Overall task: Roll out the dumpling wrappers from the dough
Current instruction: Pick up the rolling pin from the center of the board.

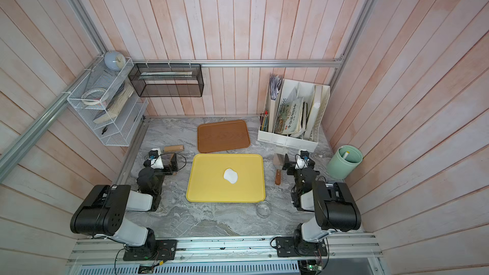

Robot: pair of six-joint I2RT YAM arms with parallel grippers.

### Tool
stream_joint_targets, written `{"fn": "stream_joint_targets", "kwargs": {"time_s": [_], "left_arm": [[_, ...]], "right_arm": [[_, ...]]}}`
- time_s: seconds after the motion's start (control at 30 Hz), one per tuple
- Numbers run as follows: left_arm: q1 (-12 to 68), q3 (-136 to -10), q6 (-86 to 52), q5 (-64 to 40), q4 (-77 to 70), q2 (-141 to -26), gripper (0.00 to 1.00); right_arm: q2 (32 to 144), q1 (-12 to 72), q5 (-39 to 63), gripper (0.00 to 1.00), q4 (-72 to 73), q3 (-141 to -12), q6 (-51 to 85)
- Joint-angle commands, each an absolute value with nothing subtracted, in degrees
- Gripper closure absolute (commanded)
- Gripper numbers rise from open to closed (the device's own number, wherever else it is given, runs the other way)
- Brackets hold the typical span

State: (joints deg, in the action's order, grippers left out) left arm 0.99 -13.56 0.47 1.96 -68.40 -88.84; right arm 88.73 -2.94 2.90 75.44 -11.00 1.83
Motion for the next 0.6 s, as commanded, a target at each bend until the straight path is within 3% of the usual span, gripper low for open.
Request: {"fn": "stream_joint_targets", "kwargs": {"time_s": [0.0,0.57], "left_arm": [[0.62,-14.44,1.03,2.37,-69.52,-89.49,0.00],[0.62,-14.57,0.97,2.20,-69.28,-89.47,0.00]], "right_arm": [[89.35,-3.36,3.37,0.02,77.08,-11.94,1.32],[89.31,-3.21,3.34,0.02,77.08,-11.95,1.32]]}}
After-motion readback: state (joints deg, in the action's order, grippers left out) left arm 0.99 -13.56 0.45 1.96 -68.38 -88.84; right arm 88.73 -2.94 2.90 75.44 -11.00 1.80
